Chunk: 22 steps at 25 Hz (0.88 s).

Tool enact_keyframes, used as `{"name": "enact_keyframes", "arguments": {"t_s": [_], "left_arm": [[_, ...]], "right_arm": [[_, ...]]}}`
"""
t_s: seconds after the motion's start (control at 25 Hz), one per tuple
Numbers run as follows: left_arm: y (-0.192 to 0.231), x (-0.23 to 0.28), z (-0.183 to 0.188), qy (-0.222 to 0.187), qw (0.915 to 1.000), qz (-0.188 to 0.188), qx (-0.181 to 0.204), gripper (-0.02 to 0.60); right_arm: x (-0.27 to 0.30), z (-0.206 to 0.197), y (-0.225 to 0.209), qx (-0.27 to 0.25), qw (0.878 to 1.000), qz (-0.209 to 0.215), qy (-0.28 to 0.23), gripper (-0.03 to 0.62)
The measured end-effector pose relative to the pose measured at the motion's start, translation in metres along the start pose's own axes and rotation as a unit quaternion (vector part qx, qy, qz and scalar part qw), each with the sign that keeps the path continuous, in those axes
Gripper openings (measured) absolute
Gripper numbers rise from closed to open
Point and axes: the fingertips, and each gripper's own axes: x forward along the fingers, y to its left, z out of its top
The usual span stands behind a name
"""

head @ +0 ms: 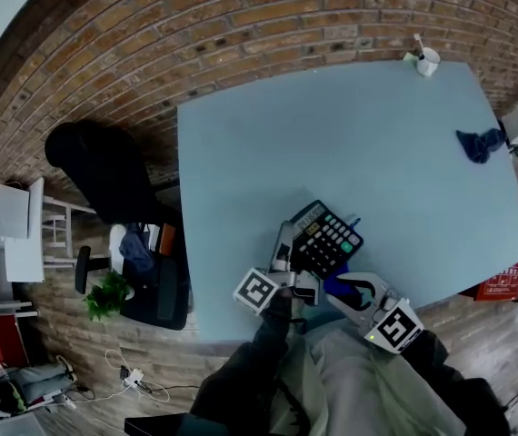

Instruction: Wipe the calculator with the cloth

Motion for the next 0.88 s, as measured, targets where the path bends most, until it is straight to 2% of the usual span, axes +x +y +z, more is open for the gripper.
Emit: {"name": "enact_keyframes", "arguments": {"t_s": [0.08,0.16,0.24,0.28,0.36,0.44,0.52,0.64,0.72,0.8,0.88], "left_arm": [[-0.006,0.0,-0.002,0.003,0.9992,-0.022,-0.034,0.054],[-0.011,-0.001,-0.003,0.005,0.9978,-0.041,-0.052,0.055],[-0.016,-0.003,-0.007,0.018,0.9968,-0.058,-0.051,0.055],[-0.018,-0.003,-0.01,0.03,0.9966,-0.064,-0.042,0.055],[-0.013,0.002,-0.014,0.059,0.9961,-0.065,-0.012,0.054],[-0.001,0.011,-0.015,0.084,0.9944,-0.061,0.017,0.054],[0.007,0.023,-0.015,0.108,0.991,-0.063,0.049,0.055],[0.021,0.035,-0.017,0.139,0.9827,-0.055,0.109,0.054],[0.03,0.039,-0.019,0.159,0.9768,-0.049,0.136,0.055],[0.04,0.04,-0.021,0.18,0.9705,-0.046,0.154,0.055],[0.048,0.039,-0.023,0.203,0.9607,-0.044,0.184,0.055]], "right_arm": [[0.004,0.01,0.015,-0.055,0.998,0.002,-0.02,0.104],[-0.001,0.01,0.005,-0.091,0.995,-0.034,-0.033,0.104],[-0.009,0.004,-0.015,-0.119,0.989,-0.086,-0.033,0.104],[-0.013,-0.001,-0.029,-0.111,0.987,-0.111,-0.035,0.104],[-0.02,-0.022,-0.061,-0.029,0.988,-0.147,-0.032,0.104],[-0.022,-0.051,-0.085,0.059,0.987,-0.149,-0.012,0.104],[-0.019,-0.075,-0.099,0.111,0.983,-0.147,0.01,0.104],[-0.021,-0.101,-0.119,0.131,0.973,-0.182,0.051,0.104],[-0.027,-0.111,-0.134,0.148,0.965,-0.208,0.06,0.104],[-0.031,-0.115,-0.145,0.165,0.961,-0.217,0.058,0.104],[-0.032,-0.115,-0.151,0.169,0.96,-0.213,0.061,0.104]]}}
